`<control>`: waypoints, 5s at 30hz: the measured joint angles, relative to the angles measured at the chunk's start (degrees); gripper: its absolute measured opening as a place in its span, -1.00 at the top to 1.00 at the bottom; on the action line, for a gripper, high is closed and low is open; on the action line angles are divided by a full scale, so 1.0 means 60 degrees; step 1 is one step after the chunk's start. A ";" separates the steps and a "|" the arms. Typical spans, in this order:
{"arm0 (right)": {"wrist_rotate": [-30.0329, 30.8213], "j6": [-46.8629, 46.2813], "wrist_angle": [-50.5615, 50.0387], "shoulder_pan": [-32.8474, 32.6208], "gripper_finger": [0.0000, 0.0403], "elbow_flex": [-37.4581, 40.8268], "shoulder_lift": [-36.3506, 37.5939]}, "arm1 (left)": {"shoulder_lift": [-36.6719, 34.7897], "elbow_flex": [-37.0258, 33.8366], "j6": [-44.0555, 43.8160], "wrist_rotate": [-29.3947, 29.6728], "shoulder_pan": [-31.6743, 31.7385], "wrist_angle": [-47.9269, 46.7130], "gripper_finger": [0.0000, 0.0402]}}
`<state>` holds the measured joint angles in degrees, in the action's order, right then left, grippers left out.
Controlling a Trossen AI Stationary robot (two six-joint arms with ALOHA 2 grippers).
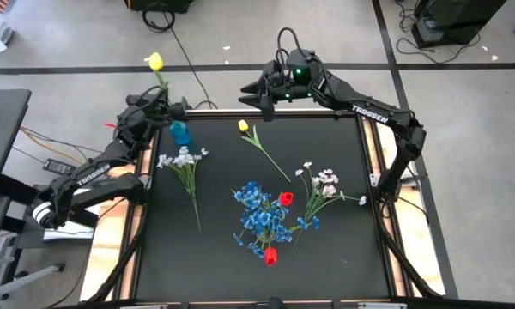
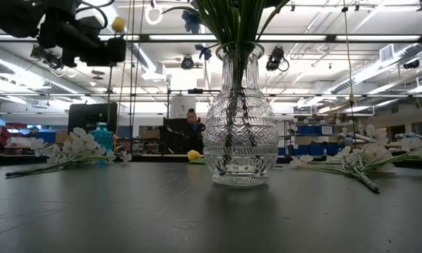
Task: Sort flowers into vase by color
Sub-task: Put the bottom yellow flower into the blue vase, then put the yellow flower into the blue vase
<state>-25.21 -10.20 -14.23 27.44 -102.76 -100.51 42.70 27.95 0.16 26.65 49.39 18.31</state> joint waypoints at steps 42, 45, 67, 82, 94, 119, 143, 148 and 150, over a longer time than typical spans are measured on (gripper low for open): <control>-0.0521 -0.0025 -0.0020 0.0135 -0.03 0.0000 -0.0004 | 0.0029 0.0147 0.0774 0.1873 -0.0984 0.0243 0.91; -0.0517 -0.0029 -0.0059 0.0135 -0.03 0.0000 -0.0004 | -0.0057 0.0149 0.0666 0.1873 -0.1383 0.0280 0.91; -0.0503 -0.0052 -0.0280 0.0109 -0.03 0.0000 -0.0007 | -0.0106 -0.0540 -0.2511 0.3111 -0.1668 -0.2637 0.87; 0.0715 0.0205 -0.5352 0.0376 -0.08 0.0000 -0.0007 | -0.0066 -0.0830 -0.3435 0.2094 -0.1665 -0.2637 0.11; 0.0637 -0.0005 -0.5037 0.1430 -0.07 0.2440 -0.0033 | -0.0302 -0.0064 -0.4854 0.1254 -0.1860 -0.5529 -0.33; 0.1542 -0.1381 -0.1627 0.0117 0.21 0.3933 -0.2817 | -0.0306 0.2913 -0.5568 0.1006 -0.3361 -0.8367 -0.20; 0.3851 -0.0788 -0.4789 -0.0621 0.33 0.1191 -0.4466 | 0.0579 0.2910 -0.6364 0.1001 -0.4510 -0.8336 -0.11; 0.3888 -0.0684 -0.5127 -0.0689 0.56 0.1202 -0.4792 | 0.0576 0.2910 -0.6165 0.1072 -0.4417 -0.8313 -0.11; 0.3949 -0.0538 -0.5152 -0.0741 0.64 0.1202 -0.4823 | 0.0572 0.2910 -0.6132 0.1077 -0.4379 -0.8306 -0.11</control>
<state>-1.52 -13.42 -45.14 22.99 -95.55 -129.45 46.13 45.41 -36.63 33.11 23.11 -31.53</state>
